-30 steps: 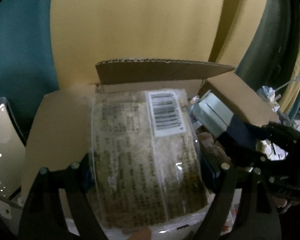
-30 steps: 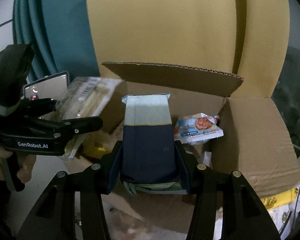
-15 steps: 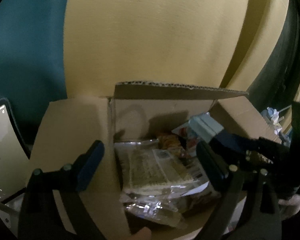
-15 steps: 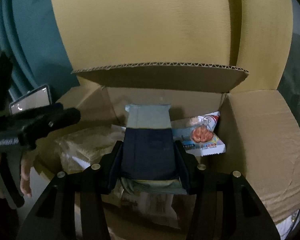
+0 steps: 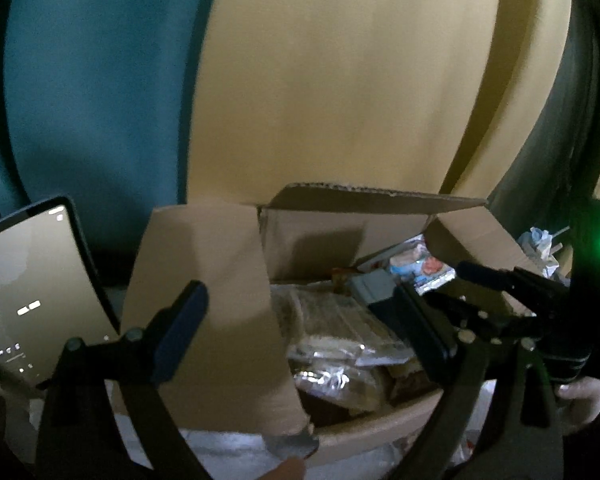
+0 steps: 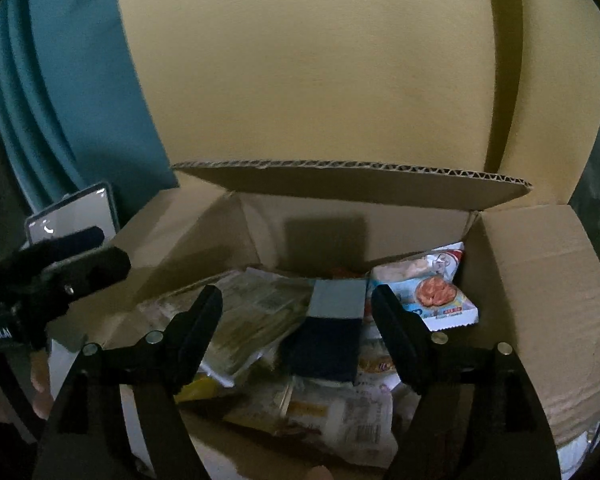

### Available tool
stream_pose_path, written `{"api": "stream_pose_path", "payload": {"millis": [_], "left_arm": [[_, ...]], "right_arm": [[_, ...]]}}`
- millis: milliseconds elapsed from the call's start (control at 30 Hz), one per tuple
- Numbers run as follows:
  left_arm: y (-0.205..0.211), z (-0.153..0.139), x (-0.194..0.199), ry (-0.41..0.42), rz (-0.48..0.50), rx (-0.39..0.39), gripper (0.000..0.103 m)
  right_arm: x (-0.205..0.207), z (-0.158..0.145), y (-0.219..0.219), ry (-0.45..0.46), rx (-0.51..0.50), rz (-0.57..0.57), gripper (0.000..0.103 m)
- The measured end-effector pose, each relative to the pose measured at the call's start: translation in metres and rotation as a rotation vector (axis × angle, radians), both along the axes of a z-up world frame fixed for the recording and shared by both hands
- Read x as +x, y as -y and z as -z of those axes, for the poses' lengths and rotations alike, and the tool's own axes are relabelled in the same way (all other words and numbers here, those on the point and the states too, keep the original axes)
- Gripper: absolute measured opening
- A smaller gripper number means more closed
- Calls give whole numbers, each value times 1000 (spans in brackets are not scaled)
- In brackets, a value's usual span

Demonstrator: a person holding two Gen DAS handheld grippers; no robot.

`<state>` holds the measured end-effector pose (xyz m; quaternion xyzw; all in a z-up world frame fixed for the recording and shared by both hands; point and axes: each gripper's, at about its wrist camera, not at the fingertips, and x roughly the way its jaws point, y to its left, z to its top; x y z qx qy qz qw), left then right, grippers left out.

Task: Organize snacks
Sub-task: 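Withdraw both grippers from the box toward the remaining snacks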

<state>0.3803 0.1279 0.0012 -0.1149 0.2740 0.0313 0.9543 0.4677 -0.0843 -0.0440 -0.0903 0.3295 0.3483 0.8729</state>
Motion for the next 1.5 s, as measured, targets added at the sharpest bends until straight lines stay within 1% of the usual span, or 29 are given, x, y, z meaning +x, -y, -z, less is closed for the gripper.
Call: {"api": "stream_pose_path", "payload": {"millis": [167, 500, 833, 1233, 1500], "left_arm": [[2, -4, -16, 13, 3, 1, 94], [19, -11, -52, 33, 26, 22, 94], [40, -4, -79, 23, 50, 36, 94], [69, 9, -109, 5, 89, 53, 94], [77, 36, -117, -48, 111, 49, 94]], "right_arm": [[-18, -7, 1, 20, -18, -15, 80], [-57, -20, 17, 54, -24, -6, 80], [-89, -25, 44, 64, -23, 8, 80], [-123, -9, 73, 51, -33, 18, 80], [-139, 13, 93, 18, -42, 36, 80]]}}
